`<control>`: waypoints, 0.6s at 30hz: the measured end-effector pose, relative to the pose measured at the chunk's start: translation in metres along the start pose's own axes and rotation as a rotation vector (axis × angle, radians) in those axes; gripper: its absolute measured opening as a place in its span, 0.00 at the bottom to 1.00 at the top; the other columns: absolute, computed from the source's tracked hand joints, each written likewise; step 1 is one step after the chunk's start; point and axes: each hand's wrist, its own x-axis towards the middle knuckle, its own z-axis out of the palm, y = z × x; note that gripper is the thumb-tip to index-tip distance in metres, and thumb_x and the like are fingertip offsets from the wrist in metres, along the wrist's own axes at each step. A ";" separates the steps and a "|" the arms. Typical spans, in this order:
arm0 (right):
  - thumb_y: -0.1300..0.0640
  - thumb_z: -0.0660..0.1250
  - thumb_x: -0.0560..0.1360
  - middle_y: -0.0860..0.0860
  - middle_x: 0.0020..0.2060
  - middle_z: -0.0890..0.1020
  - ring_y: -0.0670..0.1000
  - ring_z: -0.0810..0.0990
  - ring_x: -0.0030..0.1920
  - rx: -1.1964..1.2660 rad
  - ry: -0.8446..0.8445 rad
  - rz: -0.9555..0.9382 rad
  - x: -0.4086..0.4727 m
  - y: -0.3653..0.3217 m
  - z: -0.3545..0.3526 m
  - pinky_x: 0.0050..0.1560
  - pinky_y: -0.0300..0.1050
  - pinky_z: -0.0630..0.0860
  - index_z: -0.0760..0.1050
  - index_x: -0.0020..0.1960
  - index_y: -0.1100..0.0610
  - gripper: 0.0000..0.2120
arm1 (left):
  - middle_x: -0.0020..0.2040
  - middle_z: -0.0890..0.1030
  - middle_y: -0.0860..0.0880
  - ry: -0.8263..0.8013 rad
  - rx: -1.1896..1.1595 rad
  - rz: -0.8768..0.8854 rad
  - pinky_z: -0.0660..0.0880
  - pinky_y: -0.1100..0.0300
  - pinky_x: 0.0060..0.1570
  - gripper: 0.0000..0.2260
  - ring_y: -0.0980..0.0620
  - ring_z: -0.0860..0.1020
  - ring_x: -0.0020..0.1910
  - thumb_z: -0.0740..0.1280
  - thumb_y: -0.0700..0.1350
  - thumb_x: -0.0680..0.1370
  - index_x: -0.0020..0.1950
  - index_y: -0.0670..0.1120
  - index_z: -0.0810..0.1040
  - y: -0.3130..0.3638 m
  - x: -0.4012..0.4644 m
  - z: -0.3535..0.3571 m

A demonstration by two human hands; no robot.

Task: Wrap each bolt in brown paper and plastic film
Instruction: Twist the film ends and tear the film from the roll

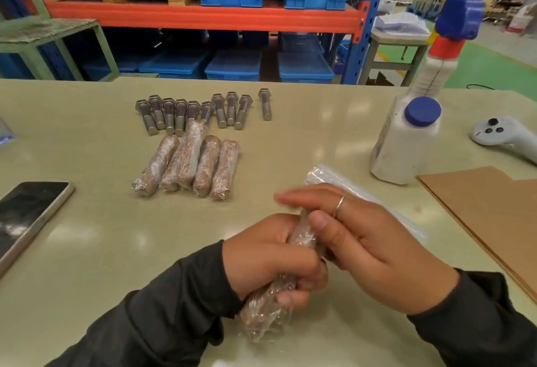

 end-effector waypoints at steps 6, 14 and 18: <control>0.52 0.57 0.76 0.45 0.40 0.76 0.40 0.71 0.40 -0.244 0.077 -0.014 -0.003 -0.001 -0.001 0.43 0.27 0.67 0.79 0.47 0.59 0.15 | 0.28 0.76 0.51 -0.011 0.090 -0.052 0.74 0.67 0.29 0.07 0.56 0.77 0.25 0.62 0.36 0.68 0.43 0.37 0.75 0.001 0.004 -0.001; 0.55 0.58 0.74 0.50 0.22 0.69 0.48 0.65 0.24 -0.654 0.491 0.026 -0.004 0.004 0.007 0.30 0.36 0.58 0.72 0.29 0.59 0.17 | 0.35 0.79 0.49 0.454 1.144 0.171 0.71 0.58 0.36 0.17 0.52 0.76 0.34 0.65 0.56 0.69 0.50 0.45 0.74 -0.015 0.009 0.004; 0.55 0.58 0.74 0.49 0.23 0.69 0.49 0.67 0.24 -0.575 0.483 0.023 -0.003 0.008 0.007 0.28 0.35 0.60 0.72 0.29 0.59 0.17 | 0.38 0.78 0.50 0.572 1.306 0.288 0.71 0.53 0.38 0.15 0.48 0.76 0.38 0.56 0.56 0.71 0.51 0.49 0.71 -0.021 0.006 0.004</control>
